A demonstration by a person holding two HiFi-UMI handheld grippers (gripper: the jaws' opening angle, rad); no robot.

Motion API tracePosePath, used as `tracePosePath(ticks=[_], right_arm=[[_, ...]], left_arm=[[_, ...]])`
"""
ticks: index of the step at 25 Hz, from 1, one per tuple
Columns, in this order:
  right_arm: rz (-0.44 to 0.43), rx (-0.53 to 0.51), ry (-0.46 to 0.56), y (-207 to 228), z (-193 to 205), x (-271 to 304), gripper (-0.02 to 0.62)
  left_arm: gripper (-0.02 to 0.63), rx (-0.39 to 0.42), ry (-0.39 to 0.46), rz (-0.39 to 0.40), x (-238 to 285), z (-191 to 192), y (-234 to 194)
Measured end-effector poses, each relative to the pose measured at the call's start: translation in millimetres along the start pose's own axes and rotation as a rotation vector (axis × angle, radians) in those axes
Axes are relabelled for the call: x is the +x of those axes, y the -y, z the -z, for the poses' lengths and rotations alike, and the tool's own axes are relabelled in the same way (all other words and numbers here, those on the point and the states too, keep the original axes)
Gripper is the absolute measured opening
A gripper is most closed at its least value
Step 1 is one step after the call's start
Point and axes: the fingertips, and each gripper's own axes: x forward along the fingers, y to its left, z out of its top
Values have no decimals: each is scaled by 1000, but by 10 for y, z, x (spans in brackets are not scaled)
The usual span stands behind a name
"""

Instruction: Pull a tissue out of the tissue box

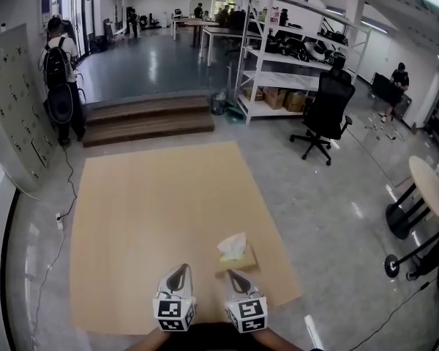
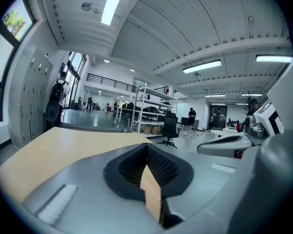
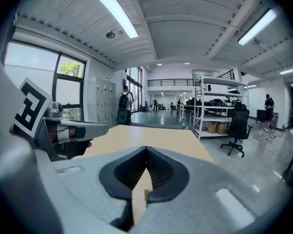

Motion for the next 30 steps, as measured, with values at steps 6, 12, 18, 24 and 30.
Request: tracePosePath(ticks=[6, 12, 18, 24, 30], right_arm=[[40, 3, -10, 116, -27, 19, -8], [88, 7, -45, 326, 0, 136, -8], [99, 4, -144, 553, 231, 320, 26], [90, -1, -254, 735, 480, 657, 97], [82, -10, -395, 896, 853, 1008, 170]], left_arm=[[18, 0, 0, 21, 44, -50, 12], [18, 4, -15, 35, 158, -132, -2], [18, -39, -85, 65, 361, -31, 58], [25, -65, -128, 59, 589, 101, -54], [31, -56, -135, 47, 727, 150, -127]])
